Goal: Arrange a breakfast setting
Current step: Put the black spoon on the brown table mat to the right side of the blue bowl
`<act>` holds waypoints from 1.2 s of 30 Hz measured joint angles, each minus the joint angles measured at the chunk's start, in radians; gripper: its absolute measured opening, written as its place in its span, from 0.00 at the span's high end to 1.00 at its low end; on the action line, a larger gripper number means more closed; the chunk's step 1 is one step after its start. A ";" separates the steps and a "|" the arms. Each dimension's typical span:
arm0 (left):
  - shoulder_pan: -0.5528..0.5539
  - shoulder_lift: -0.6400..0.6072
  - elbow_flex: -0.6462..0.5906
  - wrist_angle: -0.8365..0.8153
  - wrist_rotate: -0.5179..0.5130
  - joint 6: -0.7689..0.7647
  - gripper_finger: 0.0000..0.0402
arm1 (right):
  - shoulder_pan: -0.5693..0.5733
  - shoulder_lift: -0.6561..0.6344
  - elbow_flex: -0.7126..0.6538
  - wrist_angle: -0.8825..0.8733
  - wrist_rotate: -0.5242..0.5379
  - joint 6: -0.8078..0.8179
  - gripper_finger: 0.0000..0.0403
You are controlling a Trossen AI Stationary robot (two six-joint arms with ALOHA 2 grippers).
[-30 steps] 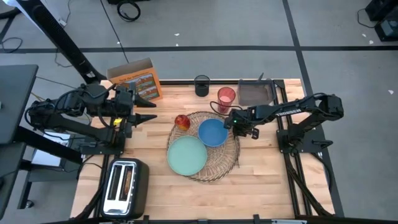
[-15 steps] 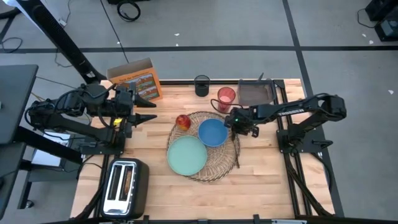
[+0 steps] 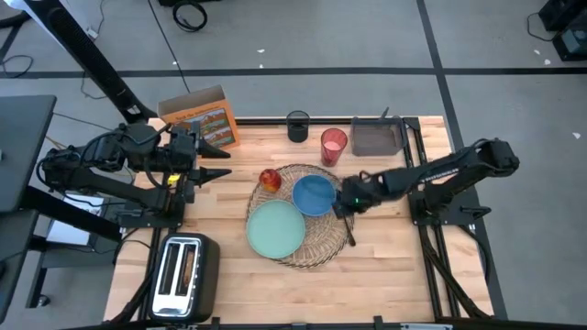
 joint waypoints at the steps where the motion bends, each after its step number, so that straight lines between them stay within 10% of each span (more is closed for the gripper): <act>1: 0.000 0.000 0.000 0.001 0.000 0.000 0.53 | 0.030 0.012 0.000 -0.001 0.035 -0.011 0.73; 36: 0.000 0.000 0.000 0.037 -0.037 0.008 0.53 | 0.045 0.254 0.082 -0.032 0.070 0.260 0.92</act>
